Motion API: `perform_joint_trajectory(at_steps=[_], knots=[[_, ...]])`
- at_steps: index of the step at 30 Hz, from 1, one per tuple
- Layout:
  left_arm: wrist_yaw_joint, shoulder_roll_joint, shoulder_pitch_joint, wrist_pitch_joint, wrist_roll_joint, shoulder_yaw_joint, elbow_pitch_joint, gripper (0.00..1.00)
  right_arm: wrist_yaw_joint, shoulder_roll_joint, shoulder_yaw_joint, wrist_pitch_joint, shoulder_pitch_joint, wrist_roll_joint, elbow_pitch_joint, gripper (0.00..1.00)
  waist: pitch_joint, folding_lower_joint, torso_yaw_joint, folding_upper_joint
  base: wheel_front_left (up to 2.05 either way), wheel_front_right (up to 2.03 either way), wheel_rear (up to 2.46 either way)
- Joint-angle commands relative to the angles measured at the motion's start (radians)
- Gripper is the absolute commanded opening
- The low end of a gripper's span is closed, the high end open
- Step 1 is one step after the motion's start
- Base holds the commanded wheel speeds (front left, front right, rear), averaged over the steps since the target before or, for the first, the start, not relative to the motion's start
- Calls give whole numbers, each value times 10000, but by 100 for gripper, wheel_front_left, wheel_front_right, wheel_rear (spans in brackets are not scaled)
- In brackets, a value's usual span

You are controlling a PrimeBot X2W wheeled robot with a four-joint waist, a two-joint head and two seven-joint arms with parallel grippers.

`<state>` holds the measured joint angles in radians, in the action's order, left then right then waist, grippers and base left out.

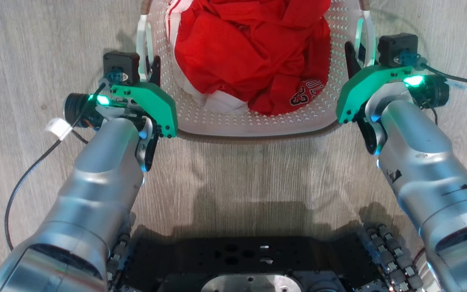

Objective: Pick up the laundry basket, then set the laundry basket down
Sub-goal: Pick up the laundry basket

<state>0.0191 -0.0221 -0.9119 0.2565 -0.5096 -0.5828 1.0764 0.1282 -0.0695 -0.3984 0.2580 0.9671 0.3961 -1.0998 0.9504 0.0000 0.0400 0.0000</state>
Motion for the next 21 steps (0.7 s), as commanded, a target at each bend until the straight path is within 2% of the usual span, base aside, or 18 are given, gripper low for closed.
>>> perform_joint_trajectory(at_steps=[1,11,21], knots=[[75,-281,157,53,-66,-69,-69,0,25,193,-358,38,-416,25,-67,0,-57,0,-12,0,0,0,0],[157,-281,255,53,-473,-525,96,0,25,193,-505,38,-464,242,-374,0,-522,0,-124,0,0,0,0],[170,-281,774,36,-1214,-1286,602,0,25,193,-1070,38,-923,823,-712,0,-1579,0,-271,0,0,0,0]])
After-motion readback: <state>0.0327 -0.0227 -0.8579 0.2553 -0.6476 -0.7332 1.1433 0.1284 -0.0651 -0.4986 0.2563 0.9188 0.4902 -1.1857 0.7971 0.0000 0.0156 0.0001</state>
